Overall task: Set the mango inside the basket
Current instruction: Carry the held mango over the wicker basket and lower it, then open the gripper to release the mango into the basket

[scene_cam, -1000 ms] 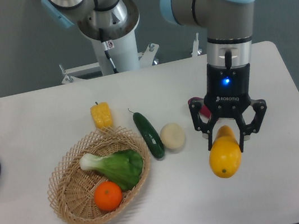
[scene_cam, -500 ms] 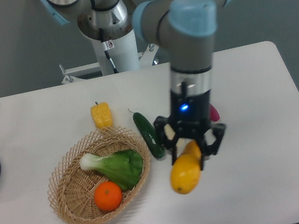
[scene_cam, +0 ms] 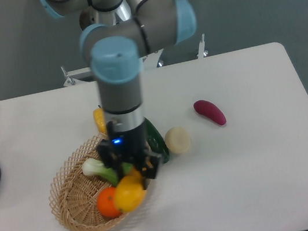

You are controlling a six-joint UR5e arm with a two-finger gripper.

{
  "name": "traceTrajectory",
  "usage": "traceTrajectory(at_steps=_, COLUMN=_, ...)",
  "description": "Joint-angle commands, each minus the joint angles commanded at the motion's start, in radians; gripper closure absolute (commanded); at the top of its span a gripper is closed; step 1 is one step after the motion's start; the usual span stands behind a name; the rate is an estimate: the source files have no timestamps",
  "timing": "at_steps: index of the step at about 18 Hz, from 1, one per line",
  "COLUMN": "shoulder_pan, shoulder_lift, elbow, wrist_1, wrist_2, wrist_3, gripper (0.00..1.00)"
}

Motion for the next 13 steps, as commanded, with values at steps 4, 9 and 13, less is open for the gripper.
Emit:
traceTrajectory(at_steps=4, shoulder_pan=-0.081, shoulder_lift=-0.032, elbow=-0.029, wrist_1=-0.002, wrist_2=0.035, wrist_3=-0.003, gripper=0.59)
traceTrajectory(at_steps=9, shoulder_pan=-0.114, shoulder_lift=-0.090, elbow=-0.028, wrist_1=0.002, wrist_2=0.032, wrist_3=-0.003, gripper=0.59)
traceTrajectory(at_steps=13, shoulder_pan=-0.130, shoulder_lift=-0.110, elbow=-0.025, wrist_1=0.003, wrist_2=0.031, wrist_3=-0.005, gripper=0.59)
